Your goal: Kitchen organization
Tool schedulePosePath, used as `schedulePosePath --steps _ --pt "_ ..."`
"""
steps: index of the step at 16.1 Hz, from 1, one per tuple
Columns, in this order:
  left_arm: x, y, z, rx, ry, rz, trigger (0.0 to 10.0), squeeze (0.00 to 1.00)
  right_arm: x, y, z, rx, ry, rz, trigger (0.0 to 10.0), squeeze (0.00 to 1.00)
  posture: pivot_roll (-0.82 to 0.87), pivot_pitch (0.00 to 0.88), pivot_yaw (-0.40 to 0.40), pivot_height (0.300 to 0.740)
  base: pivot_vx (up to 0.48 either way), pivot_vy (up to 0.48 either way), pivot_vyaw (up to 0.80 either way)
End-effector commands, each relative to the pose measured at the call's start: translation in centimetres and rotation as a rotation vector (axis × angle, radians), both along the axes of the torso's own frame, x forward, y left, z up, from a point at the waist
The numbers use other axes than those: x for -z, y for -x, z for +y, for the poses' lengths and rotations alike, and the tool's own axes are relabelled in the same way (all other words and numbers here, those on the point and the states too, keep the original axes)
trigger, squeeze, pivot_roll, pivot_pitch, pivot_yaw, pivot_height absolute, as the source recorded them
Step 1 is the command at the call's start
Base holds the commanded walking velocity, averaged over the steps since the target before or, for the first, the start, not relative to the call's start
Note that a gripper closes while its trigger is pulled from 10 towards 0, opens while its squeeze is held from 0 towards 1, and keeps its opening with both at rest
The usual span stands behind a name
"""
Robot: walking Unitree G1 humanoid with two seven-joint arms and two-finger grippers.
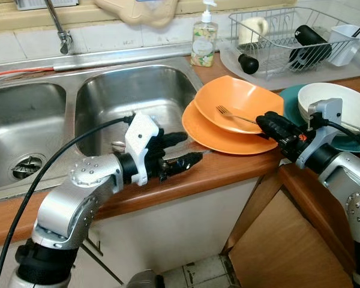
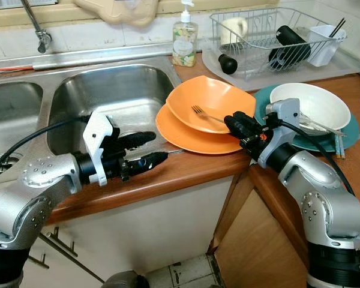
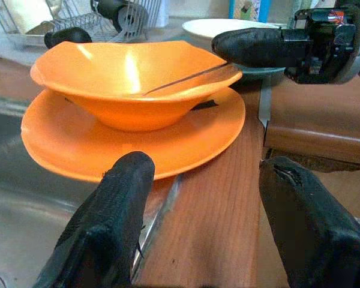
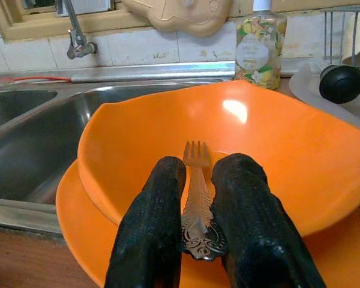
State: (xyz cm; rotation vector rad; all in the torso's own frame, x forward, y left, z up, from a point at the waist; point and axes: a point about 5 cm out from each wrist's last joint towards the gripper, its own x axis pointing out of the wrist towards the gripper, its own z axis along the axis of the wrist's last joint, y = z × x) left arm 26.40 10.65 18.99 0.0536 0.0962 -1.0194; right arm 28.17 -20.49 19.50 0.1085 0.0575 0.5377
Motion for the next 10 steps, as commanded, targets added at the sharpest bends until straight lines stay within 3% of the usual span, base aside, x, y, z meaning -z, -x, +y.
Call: schedulePosePath --steps 1,10 --pt "-0.04 -0.12 -0.49 0.008 -0.01 -0.001 10.0 0.0 -0.8 0.05 -0.33 0.014 -0.007 -0.035 0.0 0.0 0.0 0.0 0.036 0.716 0.0 0.0 0.0" --pt "-0.2 -0.25 -1.48 -0.005 0.0 -0.018 10.0 0.0 -1.11 -0.25 -0.64 0.031 -0.026 -0.038 0.0 0.0 0.01 0.0 0.008 0.716 0.0 0.0 0.0"
